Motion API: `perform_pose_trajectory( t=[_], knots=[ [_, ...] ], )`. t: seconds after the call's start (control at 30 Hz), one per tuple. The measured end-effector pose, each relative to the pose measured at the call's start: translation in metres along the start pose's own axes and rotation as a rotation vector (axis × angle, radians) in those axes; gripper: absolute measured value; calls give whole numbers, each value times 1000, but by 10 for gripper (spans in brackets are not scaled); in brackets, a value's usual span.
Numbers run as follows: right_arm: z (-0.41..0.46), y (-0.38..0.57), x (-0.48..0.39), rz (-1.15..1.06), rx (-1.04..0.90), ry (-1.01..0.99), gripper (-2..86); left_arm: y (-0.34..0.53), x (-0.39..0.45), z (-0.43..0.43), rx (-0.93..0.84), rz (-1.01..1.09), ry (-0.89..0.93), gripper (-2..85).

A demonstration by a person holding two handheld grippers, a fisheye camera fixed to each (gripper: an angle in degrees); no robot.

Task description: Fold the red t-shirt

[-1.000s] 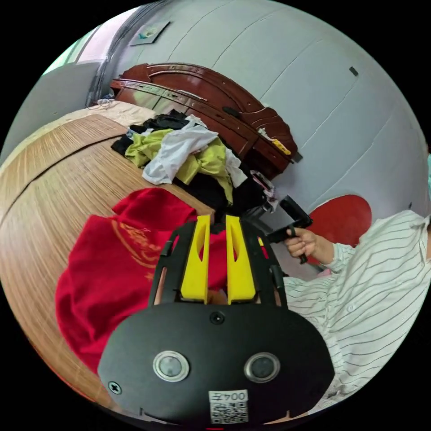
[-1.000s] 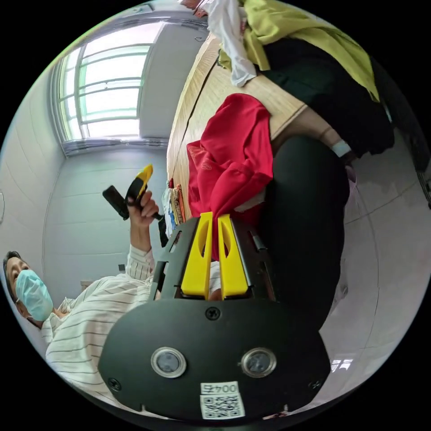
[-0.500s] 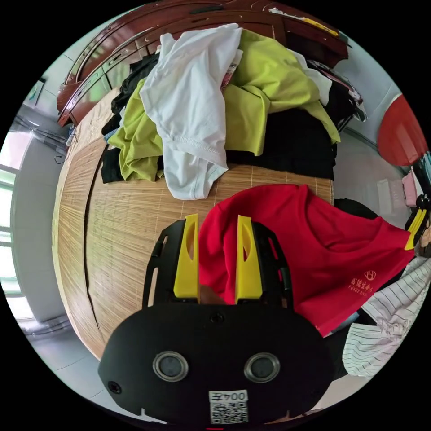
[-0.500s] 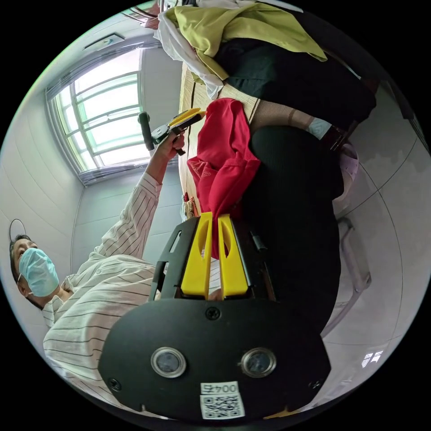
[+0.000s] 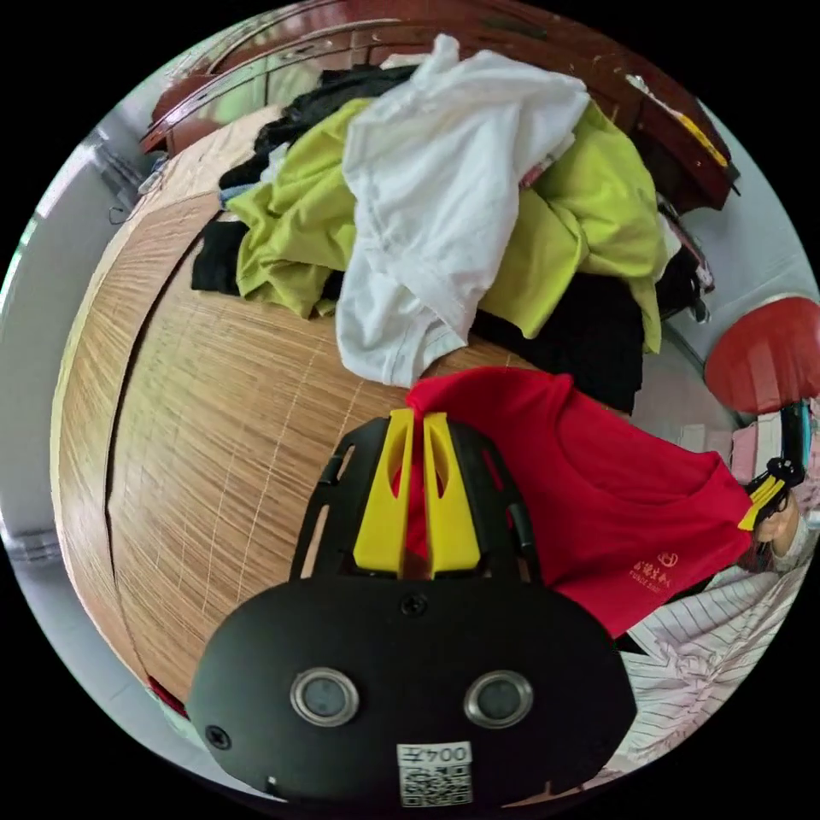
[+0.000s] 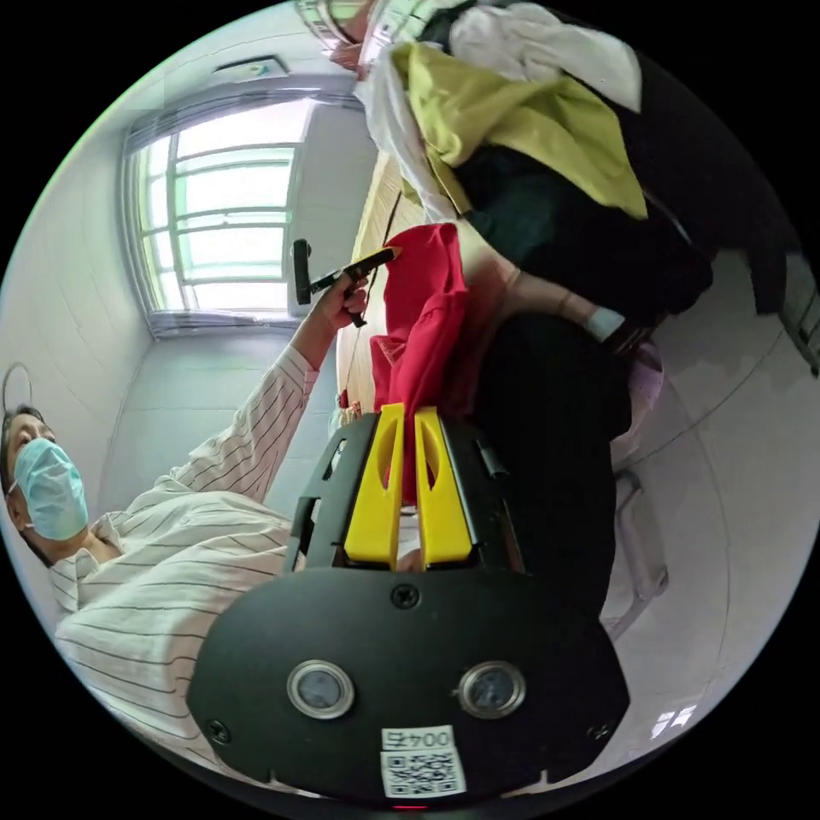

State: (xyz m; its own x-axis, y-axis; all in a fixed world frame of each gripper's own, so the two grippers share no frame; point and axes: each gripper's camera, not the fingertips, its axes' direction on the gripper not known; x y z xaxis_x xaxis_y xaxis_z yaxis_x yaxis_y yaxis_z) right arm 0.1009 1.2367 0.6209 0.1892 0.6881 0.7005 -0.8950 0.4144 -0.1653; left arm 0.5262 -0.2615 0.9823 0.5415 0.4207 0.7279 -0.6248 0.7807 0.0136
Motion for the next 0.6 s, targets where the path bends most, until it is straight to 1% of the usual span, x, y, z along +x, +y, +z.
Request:
perform_pose_trajectory(
  t=[0.03,0.07,0.1,0.13,0.17,0.2,0.23,0.27,0.3,0.33,0.37,0.43,0.47,0.53,0.57,0.6],
  knots=[
    [-5,1,-19,-59,35,36,20,22,-19,-45,109,-75,37,15],
    [-11,1,-40,-124,75,73,19,36,-29,-68,164,-111,60,14],
    [-14,1,-52,-162,98,92,18,65,-47,-116,269,-175,105,13],
    [-19,1,-80,-245,144,133,17,101,-63,-167,383,-238,146,12],
    [-24,1,-111,-332,191,182,16,122,-70,-193,441,-266,163,12],
    [-26,2,-128,-377,216,210,16,166,-79,-244,561,-315,180,11],
    [-30,7,-165,-473,274,269,16,212,-84,-292,675,-353,181,11],
    [-33,16,-204,-574,339,326,15,237,-84,-315,728,-368,173,10],
    [-34,22,-225,-627,373,355,15,286,-79,-360,821,-386,136,10],
    [-35,37,-263,-718,439,397,14,334,-68,-400,897,-390,92,10],
    [-35,55,-299,-801,498,411,13,358,-60,-418,931,-389,69,10],
    [-33,85,-347,-907,562,413,12,446,-25,-477,1047,-391,-11,10],
    [-31,106,-375,-968,602,410,11,467,-14,-489,1073,-394,-32,10],
    [-30,140,-414,-1052,651,398,10,548,27,-531,1176,-406,-96,10],
    [-29,164,-436,-1105,686,385,9,567,36,-539,1202,-411,-103,10],
    [-29,176,-446,-1132,702,377,9,605,57,-556,1256,-413,-118,10]
  ],
)
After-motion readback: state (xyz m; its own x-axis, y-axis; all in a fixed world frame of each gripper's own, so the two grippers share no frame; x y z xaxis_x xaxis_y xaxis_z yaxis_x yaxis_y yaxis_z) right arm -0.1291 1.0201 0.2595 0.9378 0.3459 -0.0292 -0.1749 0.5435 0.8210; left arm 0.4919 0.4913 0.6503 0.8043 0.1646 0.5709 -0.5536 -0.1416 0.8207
